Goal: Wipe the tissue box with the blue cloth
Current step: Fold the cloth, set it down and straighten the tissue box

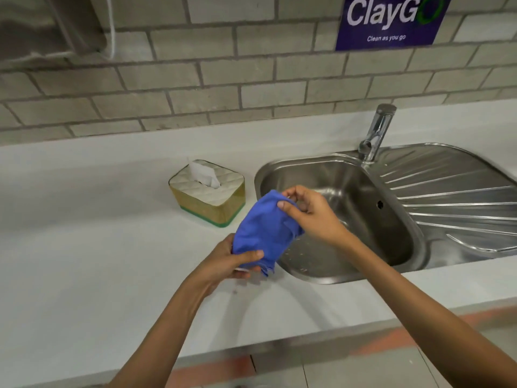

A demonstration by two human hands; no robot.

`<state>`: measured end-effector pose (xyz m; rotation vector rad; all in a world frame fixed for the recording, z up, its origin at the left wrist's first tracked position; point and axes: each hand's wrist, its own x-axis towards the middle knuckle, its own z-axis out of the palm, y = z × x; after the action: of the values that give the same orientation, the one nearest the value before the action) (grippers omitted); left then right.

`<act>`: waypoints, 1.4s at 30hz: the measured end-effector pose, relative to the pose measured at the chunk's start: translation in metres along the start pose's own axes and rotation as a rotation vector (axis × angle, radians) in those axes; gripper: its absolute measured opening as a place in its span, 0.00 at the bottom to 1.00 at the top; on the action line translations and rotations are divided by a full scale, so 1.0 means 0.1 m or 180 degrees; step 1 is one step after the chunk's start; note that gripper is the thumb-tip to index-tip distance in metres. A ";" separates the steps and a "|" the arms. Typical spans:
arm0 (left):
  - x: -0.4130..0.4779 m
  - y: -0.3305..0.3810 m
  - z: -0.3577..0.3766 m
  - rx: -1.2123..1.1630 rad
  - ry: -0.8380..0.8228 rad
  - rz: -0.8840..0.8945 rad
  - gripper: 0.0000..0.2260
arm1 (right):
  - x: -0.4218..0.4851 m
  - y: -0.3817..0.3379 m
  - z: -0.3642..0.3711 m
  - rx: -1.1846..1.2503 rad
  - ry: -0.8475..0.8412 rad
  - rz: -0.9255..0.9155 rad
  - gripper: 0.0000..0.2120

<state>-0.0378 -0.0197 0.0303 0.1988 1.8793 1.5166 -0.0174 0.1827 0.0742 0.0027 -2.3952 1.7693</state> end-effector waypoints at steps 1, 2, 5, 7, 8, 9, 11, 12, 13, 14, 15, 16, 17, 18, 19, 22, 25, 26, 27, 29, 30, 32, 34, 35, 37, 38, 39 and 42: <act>0.02 0.01 0.07 0.0149 0.0233 0.0011 0.15 | -0.01 0.01 -0.08 0.0007 0.0081 0.0112 0.06; 0.04 0.02 0.13 0.0247 0.0471 0.0009 0.12 | -0.03 0.03 -0.17 0.0047 0.0162 0.0247 0.03; 0.09 -0.01 0.25 0.0227 0.0850 -0.0048 0.04 | -0.18 0.16 -0.43 0.0346 0.0252 0.0776 0.02; 0.12 -0.06 0.34 0.0080 0.0807 -0.0145 0.04 | -0.35 0.30 -0.58 0.0311 0.0196 0.1260 0.03; 0.13 -0.09 0.39 0.0036 0.0781 -0.0214 0.04 | -0.45 0.38 -0.65 0.0278 0.0124 0.1533 0.03; 0.13 -0.11 0.45 0.0013 0.0772 -0.0280 0.05 | -0.56 0.47 -0.71 0.0240 0.0014 0.1806 0.06; 0.15 -0.19 0.56 0.0026 0.0766 -0.0358 0.07 | -0.75 0.63 -0.82 0.0195 -0.0306 0.2253 0.06; 0.16 -0.24 0.62 0.0089 0.0758 -0.0368 0.07 | -0.83 0.70 -0.85 0.0152 -0.0425 0.2401 0.06; 0.17 -0.29 0.68 0.0171 0.0746 -0.0363 0.07 | -0.91 0.77 -0.86 0.0083 -0.0498 0.2505 0.06; 0.17 -0.33 0.73 0.0266 0.0731 -0.0342 0.08 | -0.97 0.83 -0.87 0.0003 -0.0533 0.2590 0.07; 0.17 -0.38 0.77 0.0388 0.0717 -0.0310 0.08 | -1.01 0.89 -0.87 -0.0093 -0.0565 0.2660 0.10; 0.17 -0.41 0.81 0.0530 0.0716 -0.0283 0.09 | -1.04 0.93 -0.87 -0.0184 -0.0603 0.2719 0.12; 0.17 -0.44 0.85 0.0673 0.0748 -0.0258 0.10 | -1.06 0.95 -0.87 -0.0270 -0.0638 0.2749 0.15; 0.17 -0.47 0.87 0.0806 0.0816 -0.0225 0.10 | -1.07 0.97 -0.87 -0.0349 -0.0659 0.2746 0.17; 0.17 -0.49 0.88 0.0950 0.0909 -0.0189 0.11 | -1.07 0.98 -0.86 -0.0485 -0.0678 0.2707 0.18; 0.15 -0.55 0.91 0.1316 0.1212 -0.0116 0.13 | -1.02 0.95 -0.88 -0.1298 -0.0754 0.2483 0.25; 0.13 -0.61 0.91 0.1674 0.1540 -0.0119 0.18 | -0.92 0.89 -0.88 -0.1948 -0.0712 0.2159 0.30; 0.13 -0.62 0.89 0.1773 0.1646 -0.0137 0.19 | -0.87 0.87 -0.87 -0.2022 -0.0661 0.2025 0.30; 0.13 -0.61 0.87 0.1762 0.1754 -0.0153 0.19 | -0.81 0.85 -0.85 -0.1966 -0.0595 0.1913 0.28; 0.15 -0.57 0.80 0.1476 0.1945 -0.0140 0.18 | -0.68 0.78 -0.76 -0.1650 -0.0468 0.1727 0.24; 0.17 -0.54 0.75 0.1258 0.2024 -0.0114 0.17 | -0.61 0.76 -0.70 -0.1516 -0.0407 0.1618 0.22; 0.19 -0.47 0.63 0.0748 0.2159 -0.0063 0.17 | -0.45 0.70 -0.57 -0.1352 -0.0292 0.1402 0.19; 0.22 -0.38 0.47 0.0327 0.2270 -0.0048 0.17 | -0.28 0.63 -0.41 -0.1215 -0.0247 0.1237 0.18; 0.23 -0.33 0.38 0.0182 0.2310 -0.0037 0.18 | -0.19 0.58 -0.33 -0.1064 -0.0257 0.1182 0.17; 0.26 -0.24 0.16 -0.0053 0.2361 0.0053 0.18 | 0.00 0.50 -0.15 -0.0719 -0.0306 0.1136 0.17; 0.27 -0.19 0.05 -0.0167 0.2383 0.0104 0.19 | 0.10 0.46 -0.05 -0.0628 -0.0330 0.1124 0.17; 0.28 -0.14 -0.07 -0.0280 0.2402 0.0144 0.19 | 0.20 0.43 0.04 -0.0580 -0.0353 0.1118 0.18; 0.32 -0.02 -0.43 -0.0636 0.2364 0.0164 0.20 | 0.48 0.34 0.34 -0.0298 -0.0314 0.1189 0.20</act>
<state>-0.0872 -0.0374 0.0180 -0.4767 2.2494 1.9740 -0.0724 0.1646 0.0386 -0.4031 -2.6876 1.8355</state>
